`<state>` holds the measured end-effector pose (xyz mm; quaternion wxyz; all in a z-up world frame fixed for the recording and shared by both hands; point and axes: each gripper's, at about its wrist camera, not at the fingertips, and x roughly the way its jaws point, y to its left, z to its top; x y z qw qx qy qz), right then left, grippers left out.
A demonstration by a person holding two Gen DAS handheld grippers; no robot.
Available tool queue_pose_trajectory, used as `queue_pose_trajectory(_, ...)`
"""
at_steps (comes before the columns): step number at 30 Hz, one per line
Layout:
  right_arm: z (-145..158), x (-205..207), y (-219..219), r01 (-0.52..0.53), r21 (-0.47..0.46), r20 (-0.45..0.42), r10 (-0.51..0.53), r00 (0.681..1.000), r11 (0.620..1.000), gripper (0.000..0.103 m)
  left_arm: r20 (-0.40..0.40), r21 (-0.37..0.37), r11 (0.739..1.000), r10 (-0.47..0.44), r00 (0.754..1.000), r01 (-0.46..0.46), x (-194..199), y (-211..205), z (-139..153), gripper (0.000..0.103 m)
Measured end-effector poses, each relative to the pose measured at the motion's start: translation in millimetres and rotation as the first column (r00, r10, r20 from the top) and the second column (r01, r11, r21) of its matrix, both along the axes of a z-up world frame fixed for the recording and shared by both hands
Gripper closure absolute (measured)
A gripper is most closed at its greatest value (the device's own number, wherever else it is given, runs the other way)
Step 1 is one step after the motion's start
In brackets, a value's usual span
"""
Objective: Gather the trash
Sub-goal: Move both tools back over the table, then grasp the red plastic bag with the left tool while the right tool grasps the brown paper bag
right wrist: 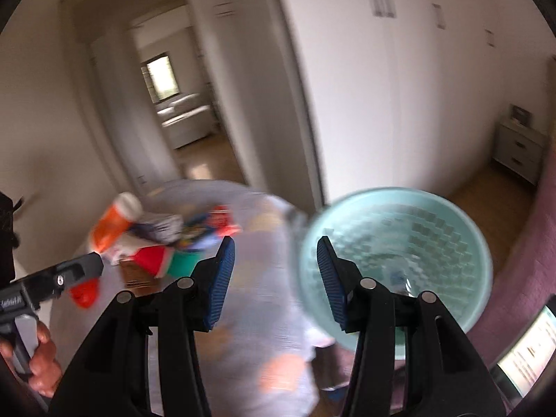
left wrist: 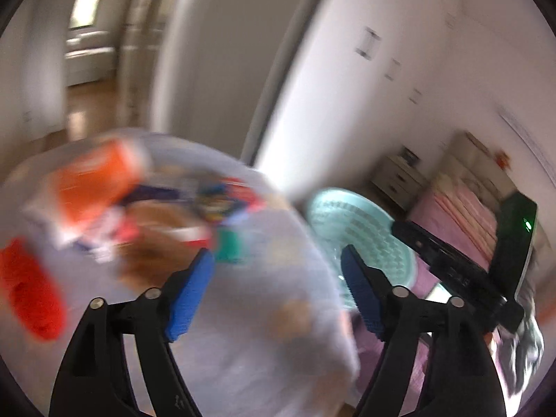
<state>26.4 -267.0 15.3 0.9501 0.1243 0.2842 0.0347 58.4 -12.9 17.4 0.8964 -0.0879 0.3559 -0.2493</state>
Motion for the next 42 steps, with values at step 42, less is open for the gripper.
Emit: queue_pose_trajectory(42, -72.8, 78.9, 177.0, -0.393, 0.0, -0.214, 0.384, 0.898, 0.919, 0.071, -0.087, 0.037, 0.875, 0.484, 0.871, -0.483, 23.0, 164.7, -77.0, 0.034)
